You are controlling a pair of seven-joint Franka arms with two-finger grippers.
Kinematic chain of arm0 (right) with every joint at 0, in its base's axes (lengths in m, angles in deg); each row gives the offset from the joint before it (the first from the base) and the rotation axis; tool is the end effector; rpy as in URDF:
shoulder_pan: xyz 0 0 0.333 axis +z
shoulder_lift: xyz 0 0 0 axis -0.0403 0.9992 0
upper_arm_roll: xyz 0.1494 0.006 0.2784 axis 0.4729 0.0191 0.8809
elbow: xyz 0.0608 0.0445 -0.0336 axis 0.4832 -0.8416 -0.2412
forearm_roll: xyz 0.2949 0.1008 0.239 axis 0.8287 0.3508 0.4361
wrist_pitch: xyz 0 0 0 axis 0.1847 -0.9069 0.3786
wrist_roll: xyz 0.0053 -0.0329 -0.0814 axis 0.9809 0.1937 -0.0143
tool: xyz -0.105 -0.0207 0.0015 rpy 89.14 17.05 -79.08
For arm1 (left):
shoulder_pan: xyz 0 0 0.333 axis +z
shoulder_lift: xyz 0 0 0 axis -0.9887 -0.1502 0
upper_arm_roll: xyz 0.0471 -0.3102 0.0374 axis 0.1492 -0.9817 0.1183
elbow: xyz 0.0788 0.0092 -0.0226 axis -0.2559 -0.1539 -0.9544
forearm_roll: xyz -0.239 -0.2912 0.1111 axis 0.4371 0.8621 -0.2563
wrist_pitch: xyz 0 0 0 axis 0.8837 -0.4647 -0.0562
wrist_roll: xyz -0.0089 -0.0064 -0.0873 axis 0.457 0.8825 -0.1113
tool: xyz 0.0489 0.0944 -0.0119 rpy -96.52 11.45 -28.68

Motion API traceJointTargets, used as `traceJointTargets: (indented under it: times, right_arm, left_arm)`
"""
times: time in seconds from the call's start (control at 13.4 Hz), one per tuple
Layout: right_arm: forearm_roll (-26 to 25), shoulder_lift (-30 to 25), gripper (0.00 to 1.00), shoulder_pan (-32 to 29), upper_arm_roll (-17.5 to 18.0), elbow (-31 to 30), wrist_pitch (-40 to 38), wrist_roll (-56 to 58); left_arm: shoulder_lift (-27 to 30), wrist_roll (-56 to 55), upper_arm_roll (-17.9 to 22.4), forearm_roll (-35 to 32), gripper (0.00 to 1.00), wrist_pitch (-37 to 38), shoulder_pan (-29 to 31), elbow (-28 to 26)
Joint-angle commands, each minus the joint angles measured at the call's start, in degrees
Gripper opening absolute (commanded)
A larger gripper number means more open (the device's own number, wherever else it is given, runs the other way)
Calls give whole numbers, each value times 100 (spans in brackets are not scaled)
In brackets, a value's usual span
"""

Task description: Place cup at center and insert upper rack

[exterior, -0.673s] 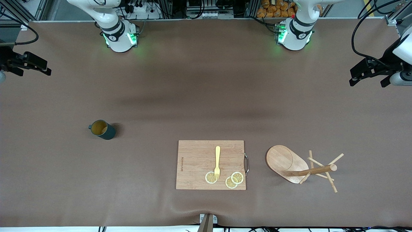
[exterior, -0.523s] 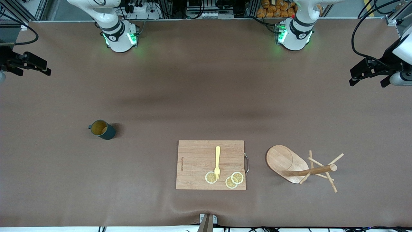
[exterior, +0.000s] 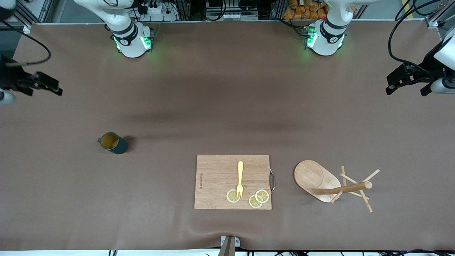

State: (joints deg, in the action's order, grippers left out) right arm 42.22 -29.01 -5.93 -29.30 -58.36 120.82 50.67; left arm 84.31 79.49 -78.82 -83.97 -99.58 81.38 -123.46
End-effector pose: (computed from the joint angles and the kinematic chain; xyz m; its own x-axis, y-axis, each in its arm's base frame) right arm 0.5482 -0.0185 0.5782 0.9964 -0.0412 -0.0743 -0.0436 -0.9986 -0.0308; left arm 0.5489 -0.0473 0.6560 0.9959 -0.0450 0.0785 -0.0456 -0.9989 0.0056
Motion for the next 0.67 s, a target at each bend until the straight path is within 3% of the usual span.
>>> traceJointTargets:
  times: [0.0, 0.6]
  right_arm:
    - [-13, 644, 100, 247, 16, -80, 519, -663]
    - [23, 2430, 100, 265, 7, -107, 1865, -1448]
  left_arm:
    - [-32, 64, -34, -50, 100, 179, 42, 43]
    - [-49, -15, -43, -24, 100, 189, 16, -1]
